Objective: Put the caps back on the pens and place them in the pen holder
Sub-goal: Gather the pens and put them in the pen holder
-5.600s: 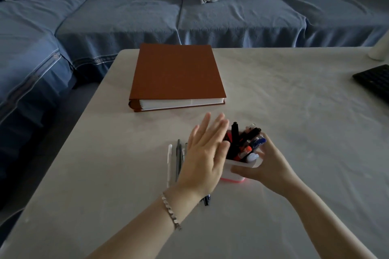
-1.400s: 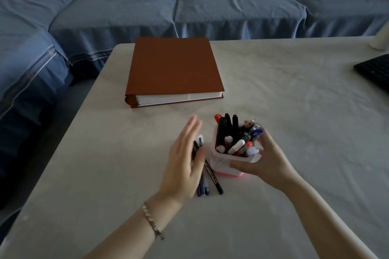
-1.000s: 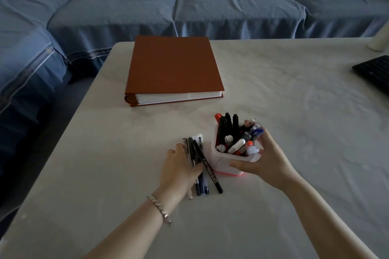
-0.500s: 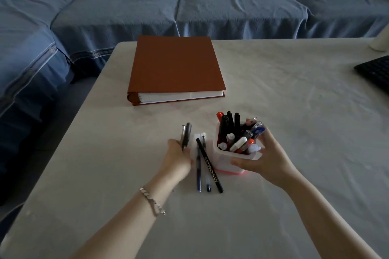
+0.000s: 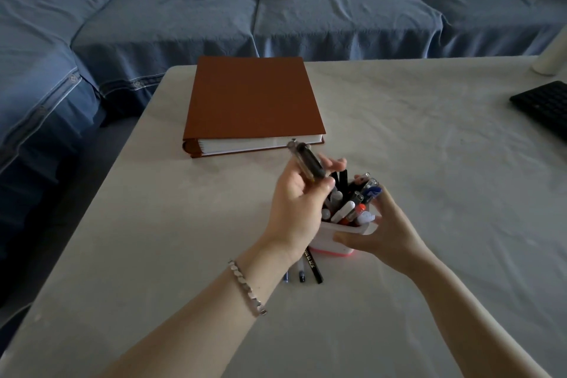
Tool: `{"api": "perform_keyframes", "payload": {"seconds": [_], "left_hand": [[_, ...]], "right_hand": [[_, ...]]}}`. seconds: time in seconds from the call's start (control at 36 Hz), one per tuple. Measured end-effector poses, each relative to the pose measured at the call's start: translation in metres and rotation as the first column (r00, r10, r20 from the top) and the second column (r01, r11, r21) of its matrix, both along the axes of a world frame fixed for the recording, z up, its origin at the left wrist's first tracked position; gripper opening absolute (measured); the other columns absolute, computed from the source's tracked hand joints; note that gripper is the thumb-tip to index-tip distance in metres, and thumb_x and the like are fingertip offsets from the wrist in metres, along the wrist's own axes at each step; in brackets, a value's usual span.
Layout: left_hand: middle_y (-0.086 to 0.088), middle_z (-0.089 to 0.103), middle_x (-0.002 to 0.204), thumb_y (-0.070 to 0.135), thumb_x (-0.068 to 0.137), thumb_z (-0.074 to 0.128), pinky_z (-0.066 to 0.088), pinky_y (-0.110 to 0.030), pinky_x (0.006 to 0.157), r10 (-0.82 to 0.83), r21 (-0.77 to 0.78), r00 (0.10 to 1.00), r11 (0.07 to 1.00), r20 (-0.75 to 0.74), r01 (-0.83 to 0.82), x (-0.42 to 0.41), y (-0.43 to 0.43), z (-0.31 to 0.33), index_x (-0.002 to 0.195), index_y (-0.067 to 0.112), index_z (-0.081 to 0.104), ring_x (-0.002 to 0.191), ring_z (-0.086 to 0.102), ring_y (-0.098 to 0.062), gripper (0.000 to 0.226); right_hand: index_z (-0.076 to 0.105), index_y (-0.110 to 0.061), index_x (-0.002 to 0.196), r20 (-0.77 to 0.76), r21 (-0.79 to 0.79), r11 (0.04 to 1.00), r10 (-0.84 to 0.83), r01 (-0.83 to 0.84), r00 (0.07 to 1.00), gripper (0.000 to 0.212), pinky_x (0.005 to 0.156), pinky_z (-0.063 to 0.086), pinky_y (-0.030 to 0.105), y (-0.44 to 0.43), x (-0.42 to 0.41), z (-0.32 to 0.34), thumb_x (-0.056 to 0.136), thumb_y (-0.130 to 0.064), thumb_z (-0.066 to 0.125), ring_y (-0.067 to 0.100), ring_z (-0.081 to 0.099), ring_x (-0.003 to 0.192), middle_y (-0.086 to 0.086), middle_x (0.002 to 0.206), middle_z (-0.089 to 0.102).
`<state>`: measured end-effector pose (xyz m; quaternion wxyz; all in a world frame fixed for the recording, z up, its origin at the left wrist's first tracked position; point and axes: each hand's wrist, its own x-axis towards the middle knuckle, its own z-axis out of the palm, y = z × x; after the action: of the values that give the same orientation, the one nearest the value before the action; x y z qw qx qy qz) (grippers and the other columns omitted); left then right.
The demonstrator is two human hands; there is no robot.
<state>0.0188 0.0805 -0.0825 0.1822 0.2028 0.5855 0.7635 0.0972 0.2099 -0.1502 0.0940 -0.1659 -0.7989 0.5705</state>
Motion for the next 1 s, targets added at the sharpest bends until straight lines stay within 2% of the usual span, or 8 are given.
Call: {"api": "perform_keyframes", "payload": {"seconds": [0.17,0.33,0.44,0.58,0.69,0.81,0.89,1.0], "left_hand": [[-0.002,0.065,0.096,0.002,0.083,0.059,0.053,-0.032,0.085,0.074,-0.103,0.915,0.987,-0.397,-0.124,-0.008,-0.007,0.006,0.114,0.029,0.042,0.091,0.067,-0.019,0.044],[0.001,0.058,0.12,0.008,0.085,0.06,0.045,-0.01,0.086,-0.055,-0.253,0.665,0.945,-0.745,-0.206,-0.024,-0.011,0.002,0.126,0.01,0.05,0.106,0.059,-0.003,0.042],[-0.006,0.049,0.137,0.015,0.091,0.049,0.036,-0.014,0.102,-0.131,-0.349,0.69,0.918,-0.712,-0.186,-0.023,-0.009,0.005,0.134,0.009,0.043,0.121,0.048,-0.005,0.043],[0.014,0.016,0.149,0.044,0.094,0.021,0.0,-0.028,0.117,-0.466,-0.637,0.608,0.766,-0.643,-0.086,-0.013,-0.011,-0.015,0.14,0.017,0.032,0.14,0.002,0.001,0.054],[0.023,-0.011,0.148,0.06,0.081,0.006,-0.016,-0.028,0.111,-0.507,-0.694,0.705,0.719,-0.495,0.029,-0.017,-0.02,-0.022,0.143,0.032,0.011,0.135,-0.026,0.0,0.068],[0.014,0.013,0.151,0.051,0.092,0.025,0.01,-0.021,0.116,-0.099,-0.449,0.836,0.874,-0.54,-0.186,-0.018,-0.033,-0.035,0.14,0.036,0.02,0.141,0.006,-0.002,0.05],[0.0,0.034,0.14,0.032,0.088,0.053,0.03,-0.028,0.108,0.11,-0.66,0.946,0.691,-0.306,-0.294,-0.013,-0.042,-0.053,0.14,0.021,0.025,0.131,0.032,-0.013,0.06],[-0.008,0.034,0.137,0.035,0.081,0.059,0.029,-0.031,0.103,0.005,-0.889,0.986,0.433,-0.164,-0.15,-0.003,-0.044,-0.075,0.139,0.012,0.023,0.129,0.031,-0.025,0.072]], "right_hand": [[0.036,-0.029,0.133,-0.001,-0.007,1.0,-0.004,0.004,1.0,0.094,0.081,0.041,0.011,0.0,0.0,-0.001,0.055,-0.011,0.086,0.008,0.044,0.124,-0.007,0.132,0.049],[0.037,-0.032,0.13,-0.003,-0.015,1.0,-0.015,0.015,1.0,0.092,0.081,0.04,0.014,-0.002,-0.001,0.002,0.055,-0.011,0.086,0.009,0.04,0.128,-0.006,0.134,0.048],[0.037,-0.041,0.121,0.001,0.002,1.0,-0.018,0.018,1.0,0.087,0.078,0.039,0.001,-0.003,-0.001,0.004,0.056,-0.01,0.085,0.004,0.042,0.122,-0.008,0.13,0.049],[0.041,-0.025,0.129,0.019,-0.021,1.0,-0.012,0.012,1.0,0.087,0.088,0.043,0.01,-0.003,0.001,0.004,0.055,-0.011,0.086,0.003,0.041,0.124,-0.007,0.13,0.05],[0.041,-0.027,0.127,0.019,-0.031,0.999,-0.02,0.021,1.0,0.087,0.089,0.043,0.015,-0.003,0.001,0.004,0.054,-0.013,0.087,0.01,0.045,0.123,-0.008,0.128,0.051],[0.043,-0.028,0.124,0.028,-0.055,0.998,-0.02,0.021,0.999,0.087,0.096,0.046,0.041,-0.003,0.002,0.004,0.05,-0.021,0.088,0.019,0.05,0.121,-0.01,0.128,0.051],[0.043,-0.03,0.124,0.026,-0.059,0.998,-0.014,0.015,1.0,0.086,0.097,0.046,0.045,-0.003,0.002,0.005,0.051,-0.021,0.088,0.019,0.049,0.121,-0.01,0.128,0.051],[0.043,-0.039,0.12,0.028,-0.064,0.998,-0.014,0.016,0.999,0.087,0.094,0.047,0.045,-0.005,0.002,0.007,0.042,-0.04,0.082,0.019,0.051,0.12,-0.016,0.126,0.051]]}}
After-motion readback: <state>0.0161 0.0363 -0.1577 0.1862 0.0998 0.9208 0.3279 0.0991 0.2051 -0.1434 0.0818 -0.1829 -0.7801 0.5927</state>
